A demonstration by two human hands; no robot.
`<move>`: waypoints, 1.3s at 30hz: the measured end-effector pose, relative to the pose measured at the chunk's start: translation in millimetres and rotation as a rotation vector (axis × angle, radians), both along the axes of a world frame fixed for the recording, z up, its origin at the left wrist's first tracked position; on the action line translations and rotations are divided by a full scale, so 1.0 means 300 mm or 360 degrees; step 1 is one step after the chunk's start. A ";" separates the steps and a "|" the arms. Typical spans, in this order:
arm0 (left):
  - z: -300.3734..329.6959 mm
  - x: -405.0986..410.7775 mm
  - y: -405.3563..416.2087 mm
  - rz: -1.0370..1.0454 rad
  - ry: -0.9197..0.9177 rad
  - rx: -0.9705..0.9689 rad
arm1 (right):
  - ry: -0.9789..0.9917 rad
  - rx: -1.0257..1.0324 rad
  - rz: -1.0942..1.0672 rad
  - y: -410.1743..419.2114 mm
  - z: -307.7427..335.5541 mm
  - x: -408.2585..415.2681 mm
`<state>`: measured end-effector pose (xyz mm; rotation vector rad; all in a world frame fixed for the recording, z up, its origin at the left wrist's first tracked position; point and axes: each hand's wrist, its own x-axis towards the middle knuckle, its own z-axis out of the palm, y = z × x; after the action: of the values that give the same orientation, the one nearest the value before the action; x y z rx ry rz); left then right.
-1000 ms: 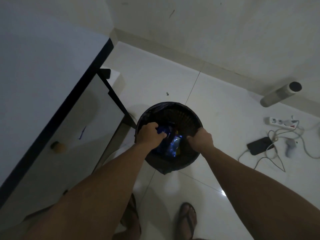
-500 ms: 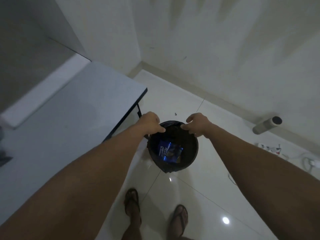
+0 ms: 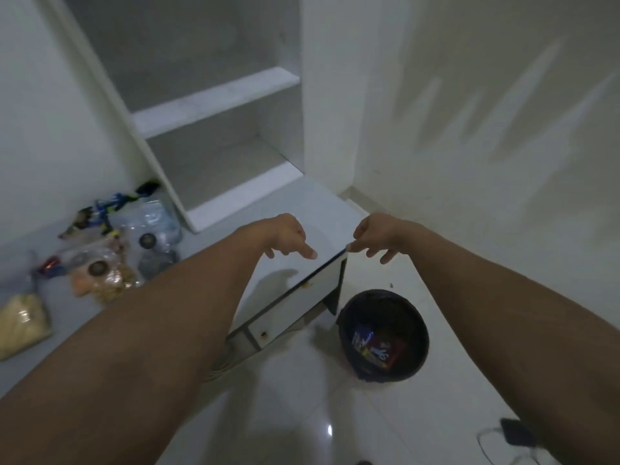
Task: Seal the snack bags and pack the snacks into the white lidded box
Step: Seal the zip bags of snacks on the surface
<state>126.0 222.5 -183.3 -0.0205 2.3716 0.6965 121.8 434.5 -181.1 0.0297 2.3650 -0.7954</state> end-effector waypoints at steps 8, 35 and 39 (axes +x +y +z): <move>0.091 0.227 -0.570 0.0247 0.0116 -0.0041 | 0.0080 0.0025 0.0289 -0.574 0.107 0.097; -0.058 0.671 -1.774 0.1173 0.0181 -0.0148 | 0.0134 0.0082 0.1138 -1.944 -0.013 0.199; -0.099 0.644 -1.857 0.1354 0.0224 -0.0158 | 0.0158 0.0019 0.1219 -2.071 -0.066 0.129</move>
<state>319.4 -334.8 -213.0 -1.1009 2.4867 0.9722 160.6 -186.7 -200.9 -0.8698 2.1976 -0.4034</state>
